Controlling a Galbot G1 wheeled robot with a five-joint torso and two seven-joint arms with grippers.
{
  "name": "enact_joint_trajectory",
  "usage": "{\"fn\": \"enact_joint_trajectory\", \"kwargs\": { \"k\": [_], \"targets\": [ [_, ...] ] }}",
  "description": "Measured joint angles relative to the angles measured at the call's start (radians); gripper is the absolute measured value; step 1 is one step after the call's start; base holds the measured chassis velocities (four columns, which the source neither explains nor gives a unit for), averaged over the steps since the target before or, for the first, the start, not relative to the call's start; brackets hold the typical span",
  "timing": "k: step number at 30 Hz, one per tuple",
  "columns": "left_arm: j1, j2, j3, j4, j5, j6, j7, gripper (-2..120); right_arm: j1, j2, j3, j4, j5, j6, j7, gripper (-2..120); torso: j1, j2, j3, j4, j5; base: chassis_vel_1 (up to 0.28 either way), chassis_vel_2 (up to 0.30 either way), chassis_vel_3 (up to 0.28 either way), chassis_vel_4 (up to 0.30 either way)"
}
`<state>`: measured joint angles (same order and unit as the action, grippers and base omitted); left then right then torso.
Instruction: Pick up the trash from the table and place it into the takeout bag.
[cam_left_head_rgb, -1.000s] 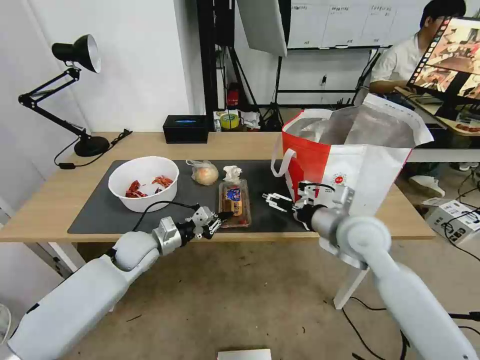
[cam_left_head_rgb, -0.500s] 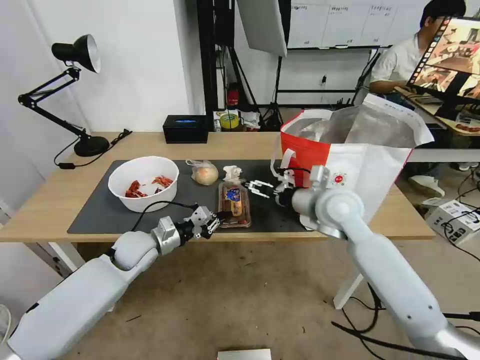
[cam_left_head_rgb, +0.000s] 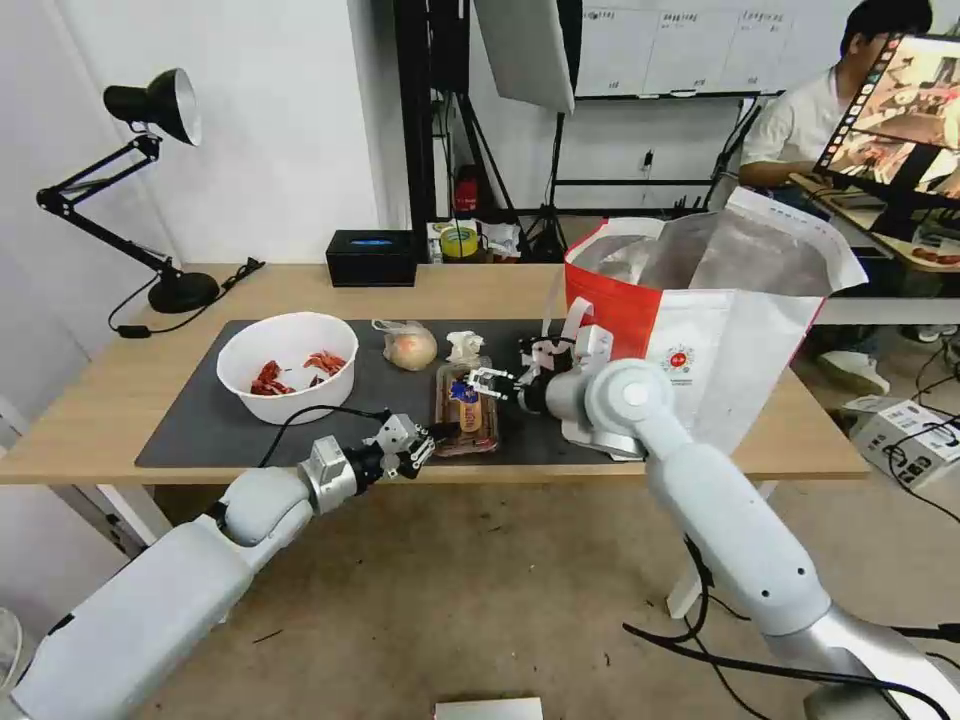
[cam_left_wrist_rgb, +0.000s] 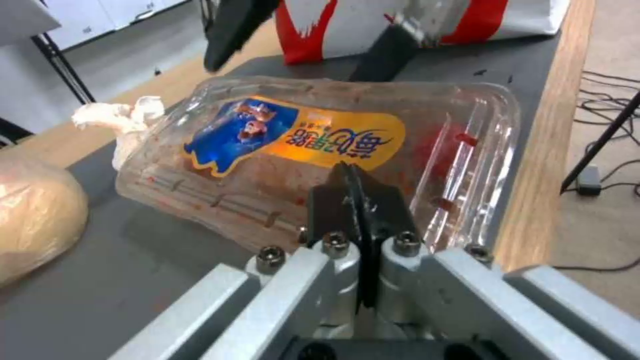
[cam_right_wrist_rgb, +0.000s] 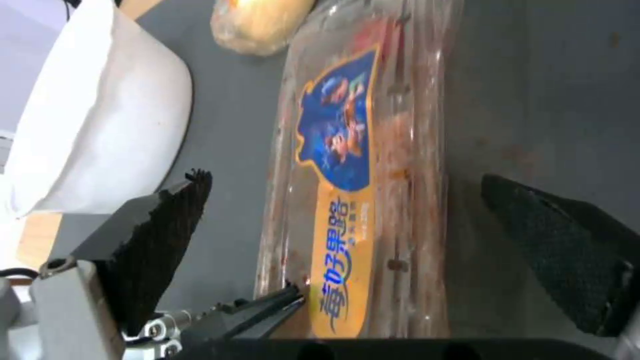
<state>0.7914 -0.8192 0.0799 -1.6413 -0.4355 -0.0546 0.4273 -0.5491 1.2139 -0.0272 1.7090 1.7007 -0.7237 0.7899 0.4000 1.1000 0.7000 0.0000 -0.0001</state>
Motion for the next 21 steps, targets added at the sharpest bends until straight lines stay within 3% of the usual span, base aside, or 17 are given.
{"fn": "enact_joint_trajectory", "kwargs": {
  "k": [21],
  "targets": [
    [0.046,0.007,-0.046,-0.023,0.000,-0.006,0.017,0,0.022,0.057,-0.019,-0.077,0.064,0.000,0.020,100,0.000,0.000,0.000,0.0001,0.0000,0.000,0.000,0.000,0.000]
  ]
}}
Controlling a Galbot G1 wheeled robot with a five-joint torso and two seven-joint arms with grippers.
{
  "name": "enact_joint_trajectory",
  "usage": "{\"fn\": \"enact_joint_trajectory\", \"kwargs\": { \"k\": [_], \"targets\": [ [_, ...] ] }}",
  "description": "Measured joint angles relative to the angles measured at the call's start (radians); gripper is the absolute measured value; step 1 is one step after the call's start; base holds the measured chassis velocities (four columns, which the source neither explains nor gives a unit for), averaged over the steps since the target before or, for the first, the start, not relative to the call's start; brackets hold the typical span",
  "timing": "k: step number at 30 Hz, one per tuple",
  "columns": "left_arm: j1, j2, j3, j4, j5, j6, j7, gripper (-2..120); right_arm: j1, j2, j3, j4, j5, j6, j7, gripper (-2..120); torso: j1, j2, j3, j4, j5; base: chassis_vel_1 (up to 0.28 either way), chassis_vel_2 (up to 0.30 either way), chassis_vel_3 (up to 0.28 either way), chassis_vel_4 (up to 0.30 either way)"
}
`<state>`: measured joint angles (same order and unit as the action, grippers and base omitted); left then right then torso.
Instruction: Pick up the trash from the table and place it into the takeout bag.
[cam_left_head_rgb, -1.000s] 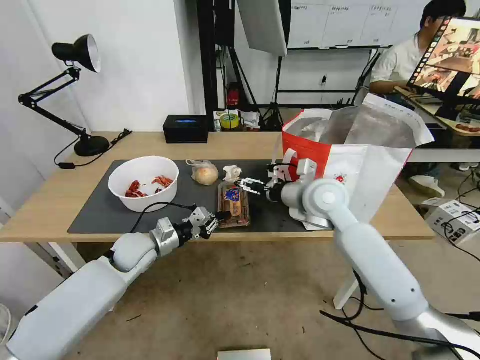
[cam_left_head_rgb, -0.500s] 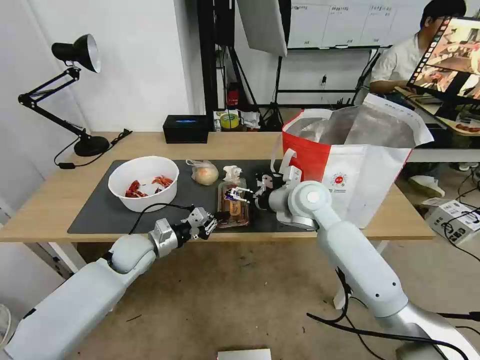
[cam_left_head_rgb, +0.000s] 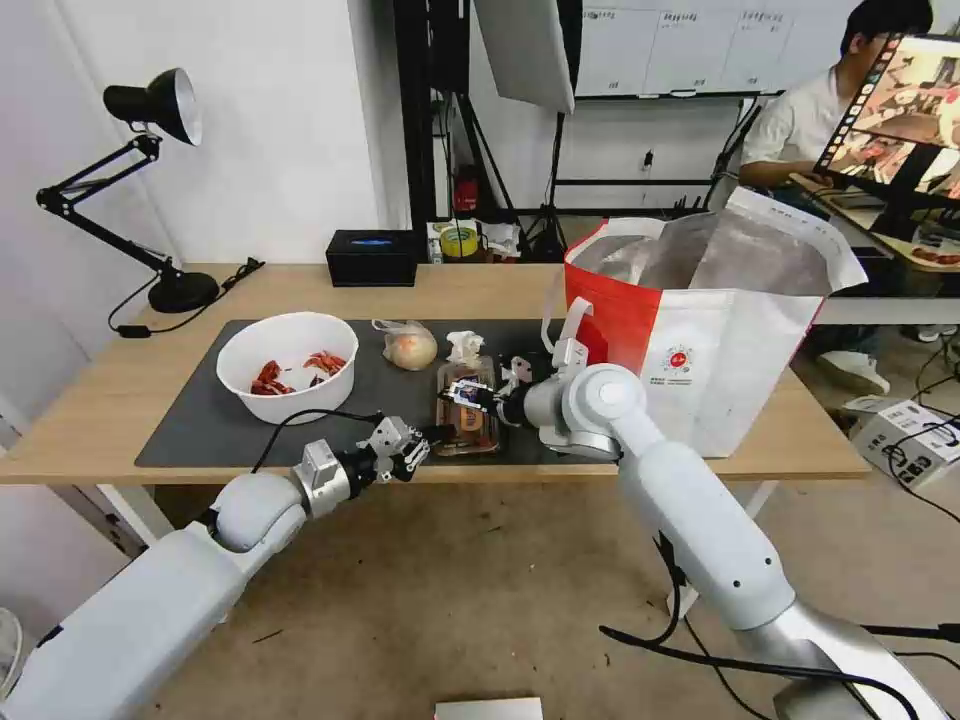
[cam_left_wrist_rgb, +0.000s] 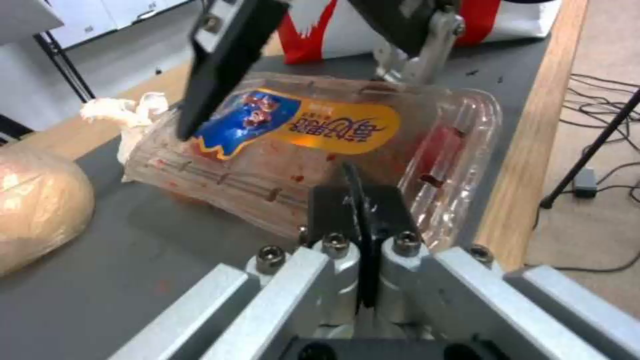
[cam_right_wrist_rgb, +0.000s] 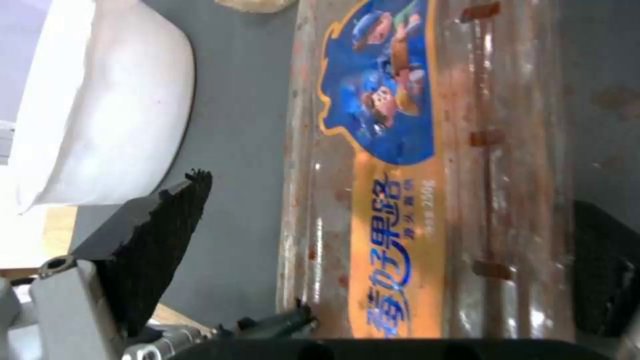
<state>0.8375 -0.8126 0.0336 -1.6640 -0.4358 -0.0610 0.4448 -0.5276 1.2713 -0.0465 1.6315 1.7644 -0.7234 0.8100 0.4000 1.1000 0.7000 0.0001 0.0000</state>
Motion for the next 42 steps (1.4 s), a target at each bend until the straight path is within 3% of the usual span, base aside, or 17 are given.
{"fn": "enact_joint_trajectory", "kwargs": {
  "k": [5,17,25,29,31,37,42],
  "targets": [
    [0.004,0.001,0.000,-0.003,0.000,0.000,0.003,0,0.014,0.001,-0.006,-0.011,0.022,0.000,0.007,98,0.000,0.000,0.000,0.0000,0.0000,0.000,0.000,0.000,0.000],
    [0.020,0.016,-0.019,-0.016,-0.008,-0.005,0.013,0,0.018,0.002,-0.016,-0.033,0.064,0.002,0.056,54,0.000,0.000,0.000,-0.0010,-0.0002,0.000,0.000,0.000,0.000],
    [0.046,0.021,-0.045,-0.033,-0.008,-0.008,0.015,0,-0.006,0.011,-0.009,-0.030,0.063,0.002,0.054,23,0.000,0.000,0.000,0.0003,0.0002,0.000,0.000,0.000,0.000],
    [0.061,0.027,-0.068,-0.044,-0.008,-0.008,0.015,0,-0.006,0.010,-0.010,-0.030,0.064,0.002,0.053,14,0.000,0.000,0.000,0.0002,0.0003,0.000,0.000,0.000,0.000],
    [0.095,0.040,-0.104,-0.061,-0.008,-0.009,0.015,0,0.002,0.010,-0.013,-0.032,0.066,0.002,0.048,2,0.000,0.000,0.000,0.0004,0.0002,0.000,0.000,0.000,0.000],
    [0.145,0.055,-0.162,-0.089,-0.013,-0.011,0.014,0,0.000,0.007,-0.006,-0.026,0.052,0.001,0.025,0,0.000,0.000,0.000,0.0002,0.0000,0.000,0.000,0.000,0.000],
    [0.226,0.073,-0.258,-0.130,-0.018,-0.019,0.013,0,-0.008,-0.006,0.003,0.024,-0.027,0.000,-0.063,0,0.000,0.000,0.000,0.0003,-0.0001,0.000,0.000,0.000,0.000]
  ]
}}
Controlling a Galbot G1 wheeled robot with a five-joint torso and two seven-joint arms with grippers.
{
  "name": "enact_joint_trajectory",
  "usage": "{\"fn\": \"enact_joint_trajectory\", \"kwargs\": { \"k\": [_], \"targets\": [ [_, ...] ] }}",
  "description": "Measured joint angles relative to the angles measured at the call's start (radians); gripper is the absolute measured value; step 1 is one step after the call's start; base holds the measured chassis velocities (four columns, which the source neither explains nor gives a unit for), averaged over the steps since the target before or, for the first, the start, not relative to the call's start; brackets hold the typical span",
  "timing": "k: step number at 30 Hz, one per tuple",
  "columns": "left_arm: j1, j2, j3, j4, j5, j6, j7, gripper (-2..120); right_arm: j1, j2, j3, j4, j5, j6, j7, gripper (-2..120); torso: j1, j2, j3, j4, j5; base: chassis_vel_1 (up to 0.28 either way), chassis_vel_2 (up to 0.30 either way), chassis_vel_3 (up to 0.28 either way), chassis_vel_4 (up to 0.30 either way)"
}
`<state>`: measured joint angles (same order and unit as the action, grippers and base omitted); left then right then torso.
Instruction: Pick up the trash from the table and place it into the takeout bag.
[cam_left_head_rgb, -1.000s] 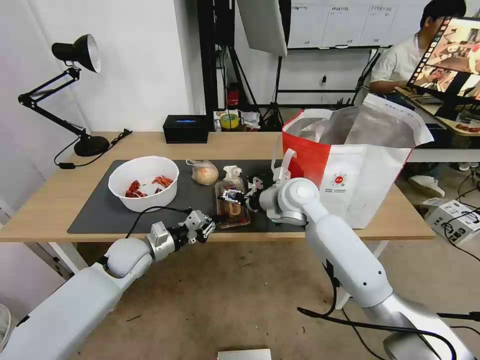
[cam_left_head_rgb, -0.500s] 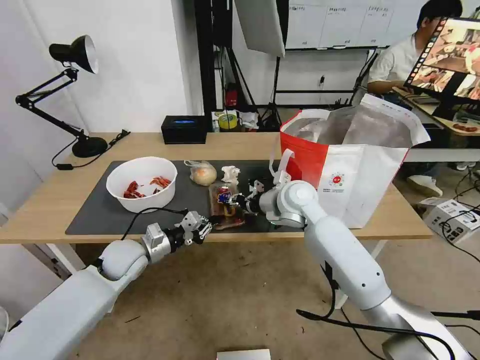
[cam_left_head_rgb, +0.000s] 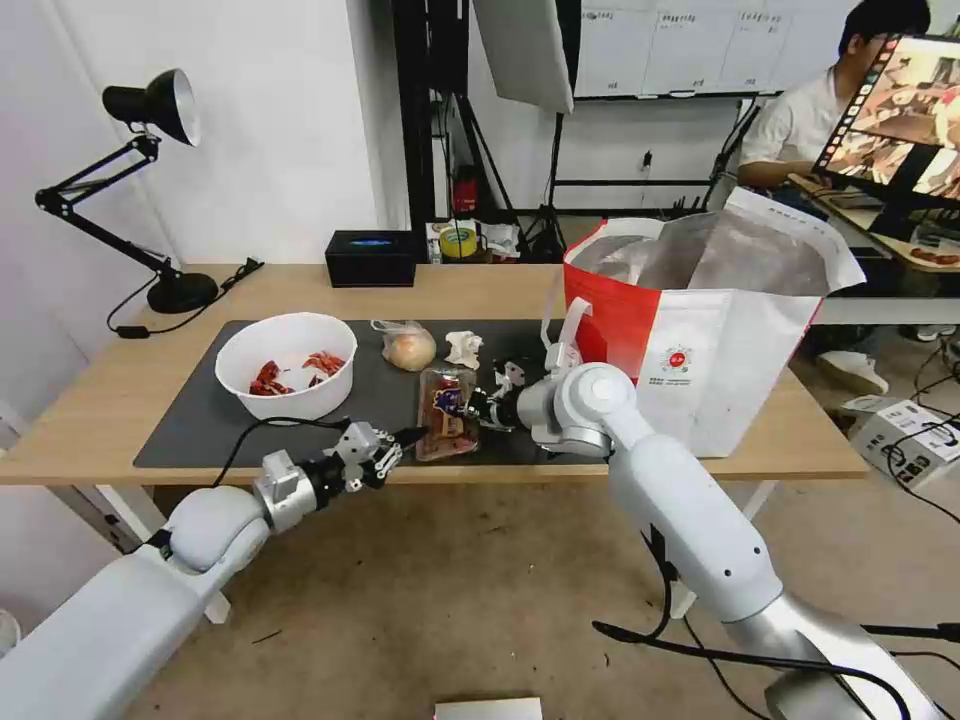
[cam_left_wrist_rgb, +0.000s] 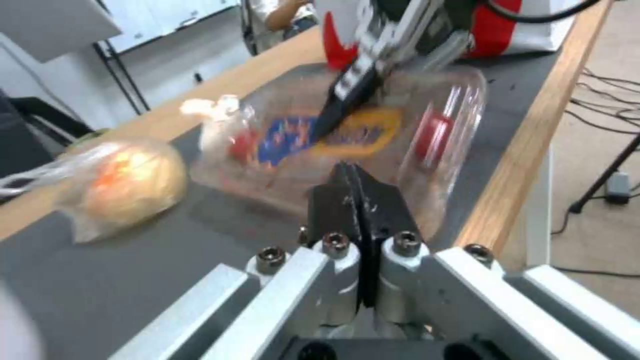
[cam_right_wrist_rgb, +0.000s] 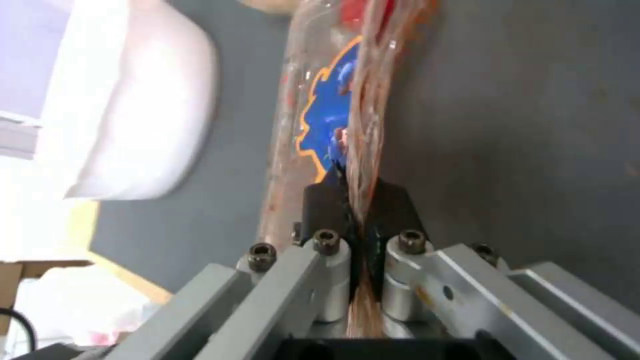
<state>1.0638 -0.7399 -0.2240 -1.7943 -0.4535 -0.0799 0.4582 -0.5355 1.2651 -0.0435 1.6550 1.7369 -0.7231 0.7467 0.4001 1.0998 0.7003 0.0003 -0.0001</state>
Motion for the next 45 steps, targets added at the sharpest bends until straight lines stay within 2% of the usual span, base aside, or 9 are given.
{"fn": "enact_joint_trajectory", "kwargs": {
  "k": [9,13,19,22,24,31,33,38,45],
  "targets": [
    [0.130,0.005,-0.143,-0.054,-0.014,-0.023,-0.001,0,0.002,-0.038,0.029,0.095,-0.110,0.018,-0.126,0,0.000,0.000,0.000,-0.0003,0.0003,0.000,0.000,0.000,0.000],
    [0.215,-0.011,-0.231,-0.084,-0.014,-0.027,-0.004,0,0.006,-0.065,0.072,0.146,-0.142,0.069,-0.194,0,0.000,0.000,0.000,-0.0002,0.0002,0.000,0.000,0.000,0.000],
    [0.278,-0.032,-0.282,-0.121,-0.008,-0.027,-0.023,0,-0.010,-0.087,0.148,0.229,-0.127,0.166,-0.237,0,0.000,0.000,0.000,-0.0003,0.0002,0.000,0.000,0.000,0.000],
    [0.301,-0.050,-0.291,-0.132,0.001,-0.027,-0.026,9,-0.020,-0.103,0.173,0.265,-0.114,0.220,-0.238,0,0.000,0.000,0.000,-0.0002,0.0003,0.000,0.000,0.000,0.000],
    [0.328,-0.079,-0.294,-0.148,0.013,-0.027,-0.030,21,-0.039,-0.130,0.218,0.306,-0.094,0.295,-0.236,0,0.000,0.000,0.000,-0.0003,0.0003,0.000,0.000,0.000,0.000],
    [0.359,-0.109,-0.298,-0.163,0.024,-0.026,-0.043,47,-0.052,-0.197,0.333,0.325,-0.061,0.420,-0.204,0,0.000,0.000,0.000,-0.0004,0.0004,0.000,0.000,0.000,0.000],
    [0.361,-0.111,-0.298,-0.164,0.025,-0.026,-0.044,50,-0.048,-0.209,0.347,0.320,-0.064,0.433,-0.195,0,0.000,0.000,0.000,-0.0003,0.0004,0.000,0.000,0.000,0.000],
    [0.358,-0.127,-0.272,-0.159,0.035,-0.026,-0.052,72,-0.044,-0.298,0.421,0.297,-0.117,0.476,-0.164,0,0.000,0.000,0.000,-0.0006,0.0005,0.000,0.000,0.000,0.000],
    [0.352,-0.156,-0.248,-0.151,0.051,-0.029,-0.053,96,-0.082,-0.373,0.417,0.291,-0.247,0.455,-0.162,0,0.000,0.000,0.000,-0.0005,0.0004,0.000,0.000,0.000,0.000]
  ]
}}
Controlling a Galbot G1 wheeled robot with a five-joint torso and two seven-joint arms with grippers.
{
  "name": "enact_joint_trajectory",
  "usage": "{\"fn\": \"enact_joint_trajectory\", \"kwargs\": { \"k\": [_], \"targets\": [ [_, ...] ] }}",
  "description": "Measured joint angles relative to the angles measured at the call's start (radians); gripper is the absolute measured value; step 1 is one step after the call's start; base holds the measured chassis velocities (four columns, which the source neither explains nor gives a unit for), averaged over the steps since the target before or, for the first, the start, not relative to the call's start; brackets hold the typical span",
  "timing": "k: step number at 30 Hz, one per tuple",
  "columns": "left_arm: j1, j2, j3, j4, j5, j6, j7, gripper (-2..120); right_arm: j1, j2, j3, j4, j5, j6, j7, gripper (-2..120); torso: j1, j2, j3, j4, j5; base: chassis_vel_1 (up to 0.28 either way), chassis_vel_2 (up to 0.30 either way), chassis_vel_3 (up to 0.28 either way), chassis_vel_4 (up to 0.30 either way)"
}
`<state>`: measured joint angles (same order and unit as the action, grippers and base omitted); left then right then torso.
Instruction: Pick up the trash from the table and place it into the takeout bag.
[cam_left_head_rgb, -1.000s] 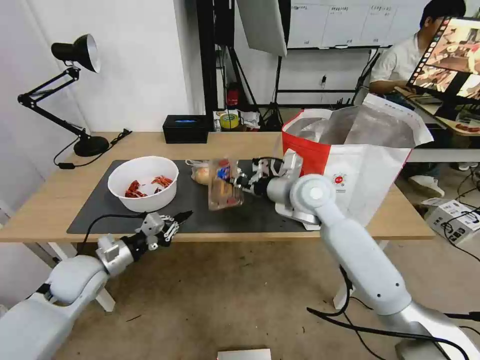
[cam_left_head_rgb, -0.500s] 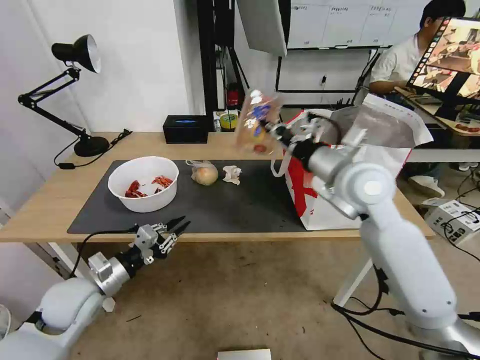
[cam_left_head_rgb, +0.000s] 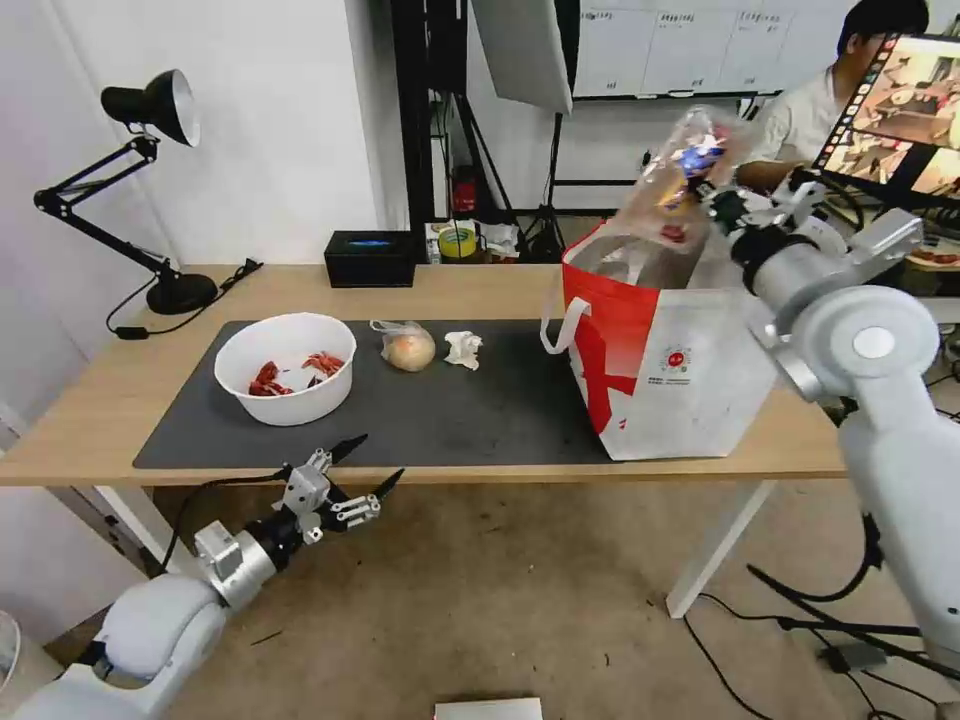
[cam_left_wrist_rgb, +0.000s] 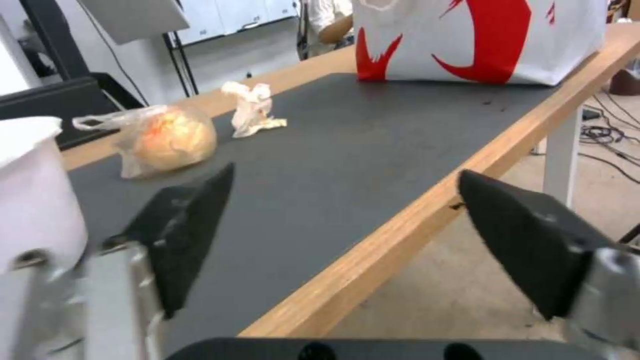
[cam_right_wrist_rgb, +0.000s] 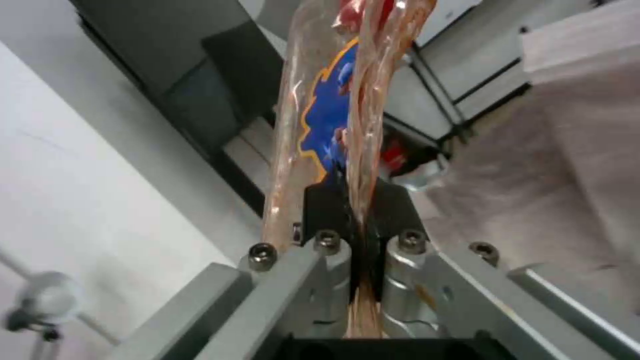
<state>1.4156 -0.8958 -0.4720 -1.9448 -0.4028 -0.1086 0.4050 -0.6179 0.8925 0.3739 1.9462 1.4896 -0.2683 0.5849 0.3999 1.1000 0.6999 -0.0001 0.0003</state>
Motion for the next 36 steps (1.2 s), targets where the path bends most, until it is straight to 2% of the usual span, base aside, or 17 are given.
{"fn": "enact_joint_trajectory", "kwargs": {
  "k": [9,16,23,25,26,27,36],
  "targets": [
    [-0.004,0.006,0.006,-0.003,0.000,0.000,-0.002,113,-0.073,-0.005,-0.015,0.024,-0.074,-0.016,-0.024,0,0.000,0.000,0.000,0.0001,-0.0002,0.000,0.000,0.000,0.000],
    [-0.004,0.007,0.011,-0.001,-0.001,0.000,-0.004,115,-0.094,0.001,0.000,0.027,-0.045,-0.017,-0.026,0,0.000,0.000,0.000,0.0002,-0.0003,0.000,0.000,0.000,0.000],
    [-0.008,0.007,0.014,0.005,-0.004,0.001,-0.005,109,-0.107,0.000,0.007,0.030,-0.028,-0.020,-0.026,0,0.000,0.000,0.000,0.0002,-0.0004,0.000,0.000,0.000,0.000],
    [-0.012,0.014,0.014,0.002,-0.010,0.002,-0.005,104,-0.107,0.000,0.007,0.030,-0.027,-0.021,-0.026,8,0.000,0.000,0.000,0.0002,-0.0003,0.000,0.000,0.000,0.000],
    [-0.012,0.014,0.014,0.002,-0.010,0.002,-0.005,104,-0.107,0.000,0.007,0.030,-0.027,-0.021,-0.026,8,0.000,0.000,0.000,0.0002,-0.0003,0.000,0.000,0.000,0.000],
    [-0.016,0.024,0.014,-0.001,-0.017,0.002,-0.005,101,-0.106,-0.001,0.007,0.029,-0.027,-0.021,-0.025,15,0.000,0.000,0.000,0.0001,-0.0003,0.000,0.000,0.000,0.000],
    [-0.018,0.043,0.012,-0.004,-0.027,0.004,-0.005,100,-0.095,-0.006,0.004,0.026,-0.016,-0.022,-0.023,50,0.000,0.000,0.000,0.0001,-0.0003,0.000,0.000,0.000,0.000]
  ]
}}
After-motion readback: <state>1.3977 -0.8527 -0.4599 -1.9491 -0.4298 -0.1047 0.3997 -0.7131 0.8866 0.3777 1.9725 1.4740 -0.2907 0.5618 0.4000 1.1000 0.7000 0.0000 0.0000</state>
